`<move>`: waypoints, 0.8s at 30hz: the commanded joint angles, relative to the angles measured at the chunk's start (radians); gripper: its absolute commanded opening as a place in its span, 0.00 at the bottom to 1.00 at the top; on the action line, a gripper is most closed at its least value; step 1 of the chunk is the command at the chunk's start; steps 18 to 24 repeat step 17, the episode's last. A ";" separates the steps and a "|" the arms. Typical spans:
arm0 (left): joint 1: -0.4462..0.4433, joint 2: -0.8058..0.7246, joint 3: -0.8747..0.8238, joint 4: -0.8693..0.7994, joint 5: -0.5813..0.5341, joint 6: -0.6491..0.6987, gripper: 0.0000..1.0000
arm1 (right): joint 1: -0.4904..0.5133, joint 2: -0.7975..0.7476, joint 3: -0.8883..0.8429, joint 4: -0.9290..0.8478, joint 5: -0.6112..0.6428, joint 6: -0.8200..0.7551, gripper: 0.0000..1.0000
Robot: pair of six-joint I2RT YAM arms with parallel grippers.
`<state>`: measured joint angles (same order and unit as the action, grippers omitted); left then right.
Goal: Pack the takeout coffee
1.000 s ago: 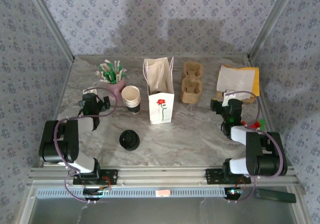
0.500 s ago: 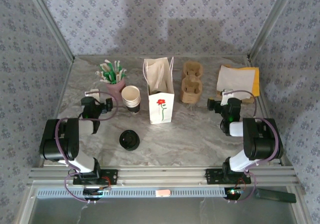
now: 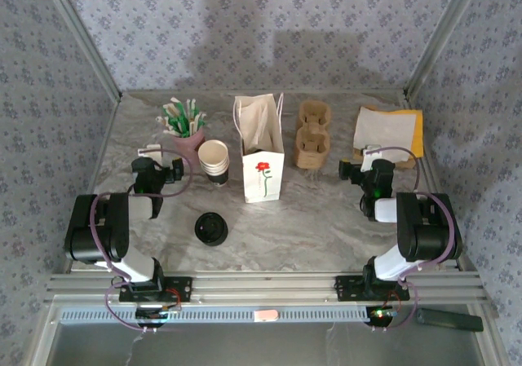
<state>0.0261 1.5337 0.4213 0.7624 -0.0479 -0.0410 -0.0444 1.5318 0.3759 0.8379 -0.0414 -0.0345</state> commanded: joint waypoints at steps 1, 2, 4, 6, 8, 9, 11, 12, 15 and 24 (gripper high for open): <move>-0.004 0.002 -0.004 0.045 0.019 0.013 1.00 | -0.001 -0.001 0.013 -0.012 0.009 0.002 1.00; -0.003 0.002 -0.004 0.045 0.019 0.014 1.00 | -0.001 -0.001 0.014 -0.015 0.010 0.002 1.00; -0.003 0.002 -0.004 0.044 0.019 0.014 1.00 | -0.002 0.001 0.019 -0.022 0.011 0.004 1.00; -0.004 0.002 -0.004 0.045 0.020 0.013 1.00 | -0.003 0.002 0.020 -0.024 0.009 0.004 1.00; -0.003 0.003 -0.004 0.044 0.019 0.013 1.00 | -0.003 0.002 0.021 -0.028 0.009 0.004 1.00; -0.004 0.003 -0.004 0.044 0.019 0.013 1.00 | -0.003 0.002 0.022 -0.028 0.008 0.005 1.00; -0.003 0.002 -0.004 0.044 0.020 0.013 1.00 | -0.002 0.003 0.023 -0.028 0.009 0.005 1.00; -0.003 0.002 -0.004 0.044 0.019 0.013 1.00 | -0.003 0.002 0.021 -0.026 0.009 0.006 1.00; -0.004 0.003 -0.004 0.044 0.019 0.014 1.00 | -0.002 0.001 0.017 -0.017 0.009 0.004 1.00; -0.003 0.002 -0.004 0.044 0.019 0.013 1.00 | -0.001 -0.001 0.012 -0.011 0.012 0.003 1.00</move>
